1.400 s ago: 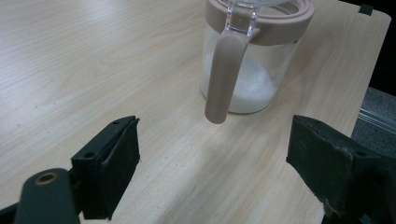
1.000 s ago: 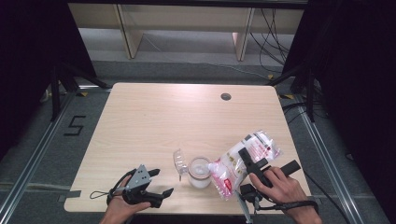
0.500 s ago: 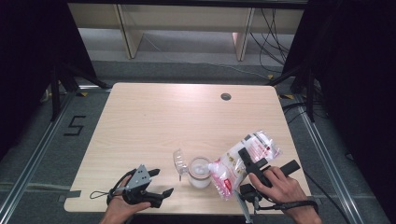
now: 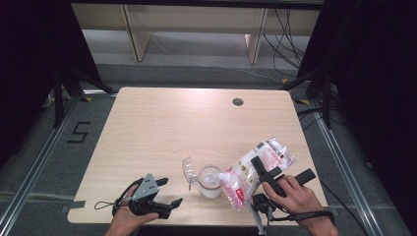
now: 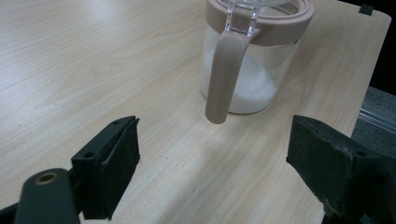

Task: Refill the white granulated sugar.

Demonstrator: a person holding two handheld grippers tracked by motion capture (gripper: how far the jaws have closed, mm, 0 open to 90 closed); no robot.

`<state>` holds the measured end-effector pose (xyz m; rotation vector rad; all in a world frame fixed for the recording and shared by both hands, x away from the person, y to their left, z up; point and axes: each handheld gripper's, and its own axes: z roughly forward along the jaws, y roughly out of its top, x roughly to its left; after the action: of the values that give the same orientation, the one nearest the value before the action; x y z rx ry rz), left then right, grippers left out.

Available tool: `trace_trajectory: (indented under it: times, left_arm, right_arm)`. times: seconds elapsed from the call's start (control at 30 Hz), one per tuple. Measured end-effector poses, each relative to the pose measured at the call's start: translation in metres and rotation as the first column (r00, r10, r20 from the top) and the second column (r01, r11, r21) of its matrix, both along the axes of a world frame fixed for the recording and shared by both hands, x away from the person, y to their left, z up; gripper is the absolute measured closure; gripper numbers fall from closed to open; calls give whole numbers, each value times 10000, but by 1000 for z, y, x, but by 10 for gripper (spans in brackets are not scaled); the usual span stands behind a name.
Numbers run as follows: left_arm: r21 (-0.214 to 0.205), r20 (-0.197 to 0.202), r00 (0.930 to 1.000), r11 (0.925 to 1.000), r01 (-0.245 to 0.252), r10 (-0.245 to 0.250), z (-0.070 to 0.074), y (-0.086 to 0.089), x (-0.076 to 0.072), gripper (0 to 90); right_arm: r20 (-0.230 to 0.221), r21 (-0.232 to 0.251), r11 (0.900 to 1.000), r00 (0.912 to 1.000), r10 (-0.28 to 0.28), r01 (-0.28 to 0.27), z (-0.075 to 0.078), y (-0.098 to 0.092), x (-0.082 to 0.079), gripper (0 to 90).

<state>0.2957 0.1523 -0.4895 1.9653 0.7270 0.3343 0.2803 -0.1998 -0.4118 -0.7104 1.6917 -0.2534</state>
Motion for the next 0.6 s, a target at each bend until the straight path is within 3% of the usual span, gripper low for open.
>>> trace_trajectory:
  times: [0.6]
  left_arm:
    - [0, -4, 10000, 10000, -3, 3, 0, 0, 0, 165]
  right_arm:
    - [-105, 228, 9997, 9999, -27, 29, 0, 0, 1, 640]
